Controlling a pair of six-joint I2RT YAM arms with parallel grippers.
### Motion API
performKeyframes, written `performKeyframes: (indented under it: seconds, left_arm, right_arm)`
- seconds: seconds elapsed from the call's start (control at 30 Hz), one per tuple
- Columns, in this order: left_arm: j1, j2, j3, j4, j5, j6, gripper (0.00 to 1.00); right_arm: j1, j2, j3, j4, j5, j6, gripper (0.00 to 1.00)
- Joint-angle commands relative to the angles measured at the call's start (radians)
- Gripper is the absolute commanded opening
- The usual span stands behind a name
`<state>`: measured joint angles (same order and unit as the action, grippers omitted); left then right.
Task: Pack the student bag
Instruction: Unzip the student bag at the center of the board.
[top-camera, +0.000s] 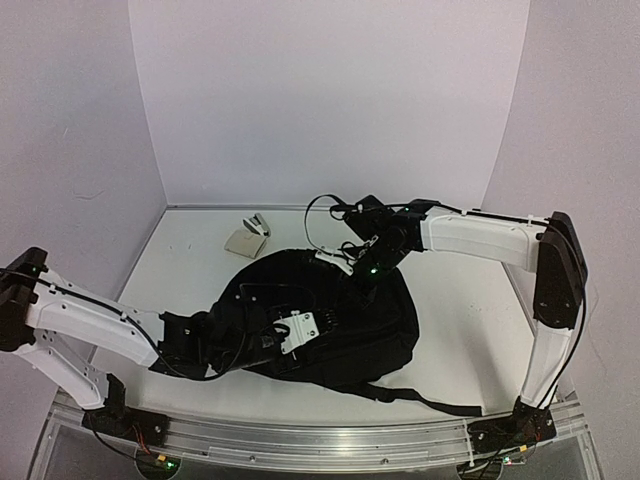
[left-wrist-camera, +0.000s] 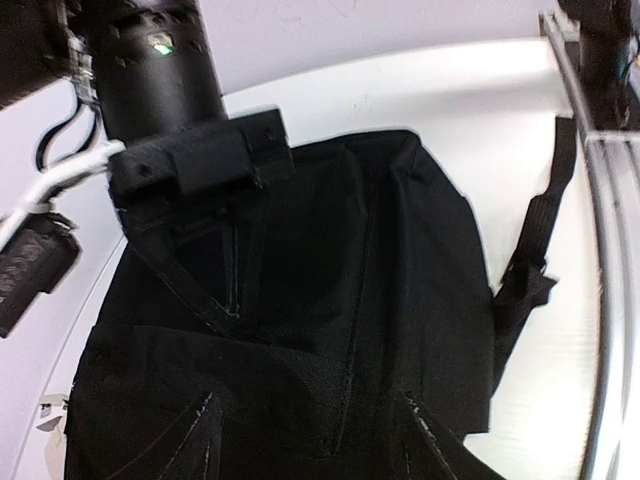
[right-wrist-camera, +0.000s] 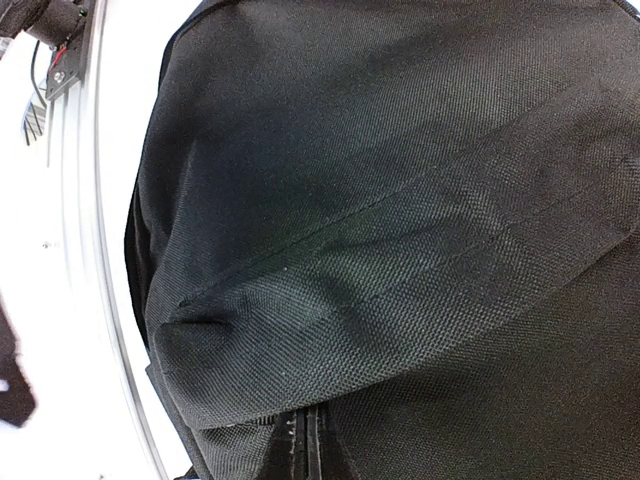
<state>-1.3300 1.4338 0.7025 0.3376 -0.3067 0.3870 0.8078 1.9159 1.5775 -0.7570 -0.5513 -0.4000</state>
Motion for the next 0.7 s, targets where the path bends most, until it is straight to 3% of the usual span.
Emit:
performKeyframes:
  seconds: [0.0, 0.2, 0.5, 0.67]
  left_arm:
    - [-0.002, 0.105, 0.054, 0.063, -0.044, 0.064, 0.56]
    - [0.001, 0.226, 0.133, 0.071, -0.08, 0.092, 0.45]
    - [-0.002, 0.246, 0.155, -0.015, -0.068, 0.038, 0.02]
    - [-0.013, 0.231, 0.146, -0.073, -0.025, -0.011, 0.0]
  right_arm:
    - [0.0, 0.015, 0.051, 0.023, -0.009, 0.012, 0.0]
    - [0.0, 0.012, 0.047, 0.022, -0.006, 0.016, 0.0]
    - [-0.03, 0.043, 0.107, 0.022, 0.022, 0.006, 0.0]
    - [-0.096, 0.104, 0.21, 0.022, 0.05, -0.002, 0.0]
